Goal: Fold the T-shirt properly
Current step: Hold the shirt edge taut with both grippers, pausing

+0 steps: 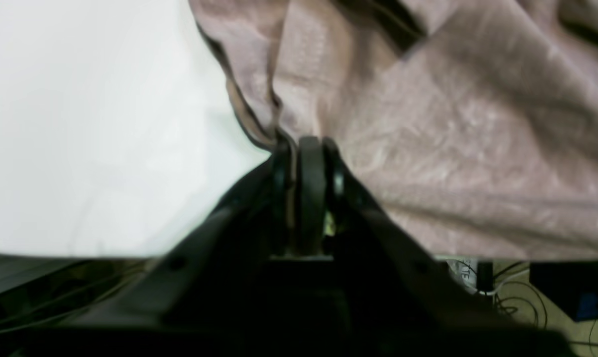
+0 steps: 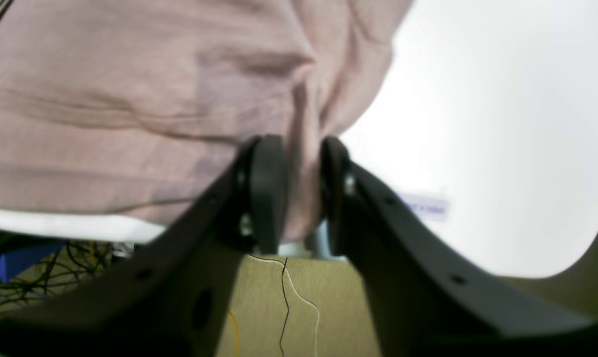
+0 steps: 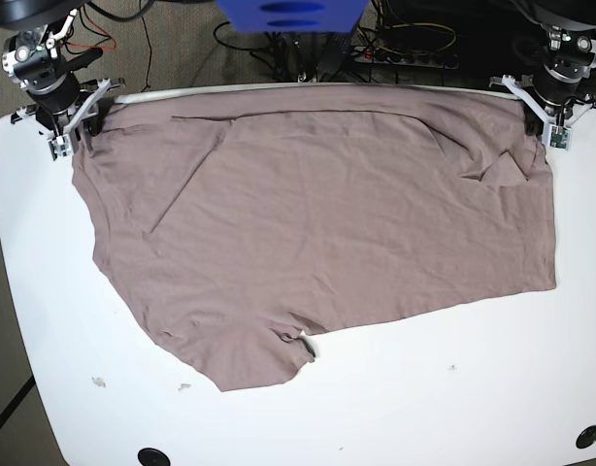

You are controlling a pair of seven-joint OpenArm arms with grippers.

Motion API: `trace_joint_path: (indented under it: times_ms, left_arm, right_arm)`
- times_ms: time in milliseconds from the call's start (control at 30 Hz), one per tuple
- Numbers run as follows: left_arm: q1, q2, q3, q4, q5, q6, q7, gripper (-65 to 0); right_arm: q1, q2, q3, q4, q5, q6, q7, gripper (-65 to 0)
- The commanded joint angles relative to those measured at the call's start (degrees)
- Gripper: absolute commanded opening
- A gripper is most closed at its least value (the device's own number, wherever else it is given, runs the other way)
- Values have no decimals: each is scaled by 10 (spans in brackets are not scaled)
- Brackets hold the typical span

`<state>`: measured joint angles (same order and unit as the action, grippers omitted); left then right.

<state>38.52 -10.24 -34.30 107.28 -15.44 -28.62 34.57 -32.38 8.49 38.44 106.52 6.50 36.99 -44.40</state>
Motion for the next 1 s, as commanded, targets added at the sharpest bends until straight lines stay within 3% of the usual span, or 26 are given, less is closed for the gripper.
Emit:
trace_joint_path:
  times_ms: [0, 400, 600, 667, 733, 967]
  left_arm:
    - [-18, -5, -2, 5, -2, 2, 0, -639]
    - [-28, -7, -4, 3, 0, 4, 11, -623]
    - [-21, -7, -4, 6, 0, 4, 11, -555]
    - [-13, -6, -2, 5, 0, 4, 5, -487]
    - [-11, -6, -2, 5, 0, 4, 5, -464]
    - [-10, -5, -5, 9, 0, 3, 4, -451]
  right_arm:
    - [0, 5, 2, 15, -2, 5, 7, -468]
    - [1, 7, 1, 8, -5, 1, 0, -472]
    - [0, 9, -1, 7, -5, 3, 0, -468]
    - [0, 8, -1, 9, -6, 3, 0, -469]
    - [0, 8, 0, 9, -7, 4, -1, -469]
    - [-1, 5, 7, 9, -7, 4, -2, -471]
